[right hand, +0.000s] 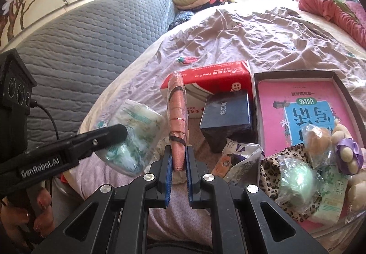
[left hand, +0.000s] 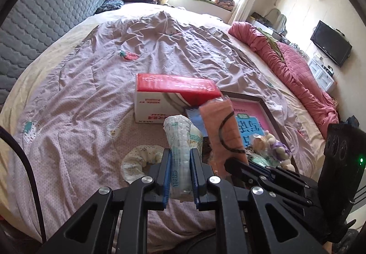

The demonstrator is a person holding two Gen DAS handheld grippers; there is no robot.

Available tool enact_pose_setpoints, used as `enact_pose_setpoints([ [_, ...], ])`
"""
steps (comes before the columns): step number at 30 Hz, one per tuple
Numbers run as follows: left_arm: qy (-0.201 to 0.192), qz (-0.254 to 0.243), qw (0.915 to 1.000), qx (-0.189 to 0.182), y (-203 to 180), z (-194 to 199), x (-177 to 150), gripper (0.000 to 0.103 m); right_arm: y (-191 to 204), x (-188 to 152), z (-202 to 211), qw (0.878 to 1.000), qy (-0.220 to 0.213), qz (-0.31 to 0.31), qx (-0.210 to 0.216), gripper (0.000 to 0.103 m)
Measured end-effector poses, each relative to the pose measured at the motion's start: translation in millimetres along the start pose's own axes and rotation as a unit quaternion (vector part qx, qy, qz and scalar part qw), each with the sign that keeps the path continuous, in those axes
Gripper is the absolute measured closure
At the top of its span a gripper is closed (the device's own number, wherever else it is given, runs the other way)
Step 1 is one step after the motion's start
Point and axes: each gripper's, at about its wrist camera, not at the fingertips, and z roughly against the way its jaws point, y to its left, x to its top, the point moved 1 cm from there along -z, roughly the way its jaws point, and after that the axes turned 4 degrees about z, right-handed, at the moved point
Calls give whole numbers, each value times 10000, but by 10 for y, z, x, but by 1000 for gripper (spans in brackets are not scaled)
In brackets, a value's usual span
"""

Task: Organize soft objects
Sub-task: 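Carry the white pack with left tool while right tool carries pink roll to tray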

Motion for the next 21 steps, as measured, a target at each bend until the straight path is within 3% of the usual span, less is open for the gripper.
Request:
enact_pose_setpoints([
  [21,-108,-614,9979,-153,-833,183,-50,87,-436,105,862,9958,-736,-497,-223,92],
])
